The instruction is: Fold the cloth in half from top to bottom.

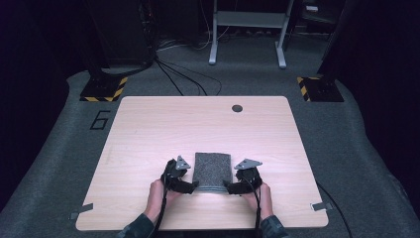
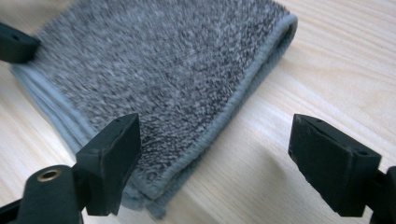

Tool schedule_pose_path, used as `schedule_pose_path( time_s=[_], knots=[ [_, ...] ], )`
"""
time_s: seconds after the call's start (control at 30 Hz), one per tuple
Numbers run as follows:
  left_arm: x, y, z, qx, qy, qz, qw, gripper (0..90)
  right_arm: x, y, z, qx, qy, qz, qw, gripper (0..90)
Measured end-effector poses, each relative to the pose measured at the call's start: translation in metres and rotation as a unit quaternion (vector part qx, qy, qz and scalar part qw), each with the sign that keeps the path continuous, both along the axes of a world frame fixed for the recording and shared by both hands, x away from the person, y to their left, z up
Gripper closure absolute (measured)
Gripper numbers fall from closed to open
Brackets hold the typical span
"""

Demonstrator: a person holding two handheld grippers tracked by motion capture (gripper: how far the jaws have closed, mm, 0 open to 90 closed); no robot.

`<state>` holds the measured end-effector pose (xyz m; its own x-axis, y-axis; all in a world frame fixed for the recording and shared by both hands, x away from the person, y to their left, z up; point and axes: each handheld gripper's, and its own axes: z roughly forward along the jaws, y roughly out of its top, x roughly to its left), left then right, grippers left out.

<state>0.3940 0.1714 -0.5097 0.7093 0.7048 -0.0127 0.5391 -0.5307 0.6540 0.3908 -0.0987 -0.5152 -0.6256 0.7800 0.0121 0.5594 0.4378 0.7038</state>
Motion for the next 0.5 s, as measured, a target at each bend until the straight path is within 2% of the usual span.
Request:
schedule_pose_path(
  time_s=[0.07,0.17,0.33,0.37,0.4,0.5],
  knots=[
    [-0.001,-0.001,-0.002,0.0,0.0,0.0,1.0,22.9,0.0,0.0,-0.002,-0.007,-0.002,0.002,1.0,16.5],
    [-0.004,-0.002,-0.005,0.001,-0.011,0.009,0.9999,23.0,0.001,0.0,-0.004,-0.012,-0.003,0.0,0.9999,15.8],
    [-0.01,0.0,-0.008,0.0,-0.027,0.014,0.9995,21.9,0.001,-0.002,-0.007,-0.01,-0.011,0.004,0.9999,14.0],
    [-0.012,0.0,-0.008,0.0,-0.028,0.016,0.9995,21.8,0.0,-0.002,-0.007,-0.007,-0.004,0.0,1.0,13.7],
    [-0.013,-0.001,-0.008,0.002,-0.032,0.017,0.9993,21.8,0.002,-0.004,-0.008,-0.012,-0.009,0.012,0.9998,13.0],
    [-0.016,-0.001,-0.008,0.002,-0.037,0.022,0.9991,21.8,0.005,-0.004,-0.009,-0.003,0.001,0.004,1.0,8.1]
  ],
)
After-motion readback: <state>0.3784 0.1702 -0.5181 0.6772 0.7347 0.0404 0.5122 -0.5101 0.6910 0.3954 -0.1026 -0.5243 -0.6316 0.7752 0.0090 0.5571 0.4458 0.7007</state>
